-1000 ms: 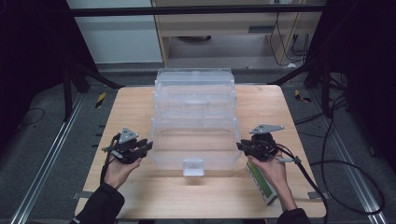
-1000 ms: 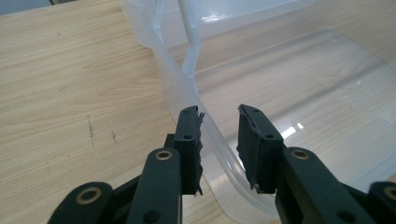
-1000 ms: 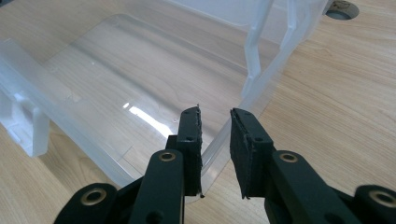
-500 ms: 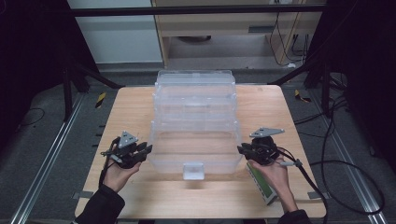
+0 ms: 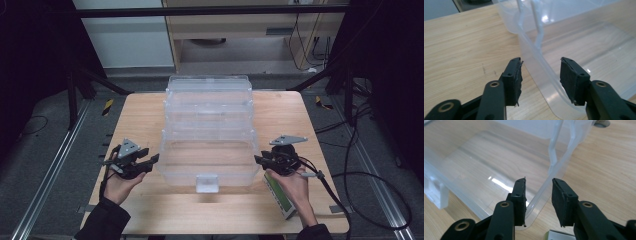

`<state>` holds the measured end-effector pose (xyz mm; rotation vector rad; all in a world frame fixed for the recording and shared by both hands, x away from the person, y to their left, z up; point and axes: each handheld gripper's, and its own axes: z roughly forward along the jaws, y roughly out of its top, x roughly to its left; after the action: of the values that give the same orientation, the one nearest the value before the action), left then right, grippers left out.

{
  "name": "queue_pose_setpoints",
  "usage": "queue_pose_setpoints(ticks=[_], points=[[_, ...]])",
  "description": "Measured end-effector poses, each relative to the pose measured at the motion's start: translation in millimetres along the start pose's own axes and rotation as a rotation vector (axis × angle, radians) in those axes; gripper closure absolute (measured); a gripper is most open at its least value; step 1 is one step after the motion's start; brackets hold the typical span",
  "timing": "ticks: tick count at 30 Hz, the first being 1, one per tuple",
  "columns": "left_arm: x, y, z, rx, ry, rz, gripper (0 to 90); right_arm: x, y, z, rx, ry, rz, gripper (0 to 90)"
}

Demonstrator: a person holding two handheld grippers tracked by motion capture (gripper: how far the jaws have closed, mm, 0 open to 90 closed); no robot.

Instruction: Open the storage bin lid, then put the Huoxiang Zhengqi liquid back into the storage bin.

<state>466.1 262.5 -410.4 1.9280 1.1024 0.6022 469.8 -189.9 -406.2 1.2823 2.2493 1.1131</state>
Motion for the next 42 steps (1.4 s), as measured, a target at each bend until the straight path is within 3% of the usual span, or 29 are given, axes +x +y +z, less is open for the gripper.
queue_pose_setpoints(ticks=[6,16,19,23,27,30,33,39,42], points=[[20.4,-0.3,-13.2,-0.038,0.04,-0.03,42.4,-7.4,4.2,-21.6,-0.053,0.014,0.015,53.9],[47.5,-18.5,-6.0,0.02,0.117,-0.066,37.4,-9.8,8.2,-50.6,-0.053,-0.086,-0.04,49.4],[53.3,-22.3,-2.8,0.034,0.14,-0.069,36.5,-13.5,6.4,-54.6,-0.02,-0.126,-0.043,49.4],[58.8,-26.3,-0.1,0.051,0.157,-0.069,35.6,-15.1,5.9,-58.7,-0.011,-0.122,-0.027,48.5],[62.7,-30.3,3.0,0.064,0.161,-0.079,35.0,-11.1,5.9,-59.9,0.038,-0.122,-0.047,48.9],[65.3,-32.1,4.1,0.072,0.164,-0.08,34.6,-5.3,6.8,-58.6,0.116,-0.111,-0.074,48.7],[66.9,-32.6,4.2,0.07,0.168,-0.086,34.4,-1.4,7.8,-59.0,0.157,-0.107,-0.084,47.9],[65.0,-33.8,8.1,0.092,0.167,-0.073,34.1,0.5,7.9,-59.9,0.191,-0.106,-0.046,47.0],[63.1,-32.8,9.4,0.097,0.168,-0.064,34.0,4.2,6.3,-59.9,0.22,-0.111,-0.05,45.7]])
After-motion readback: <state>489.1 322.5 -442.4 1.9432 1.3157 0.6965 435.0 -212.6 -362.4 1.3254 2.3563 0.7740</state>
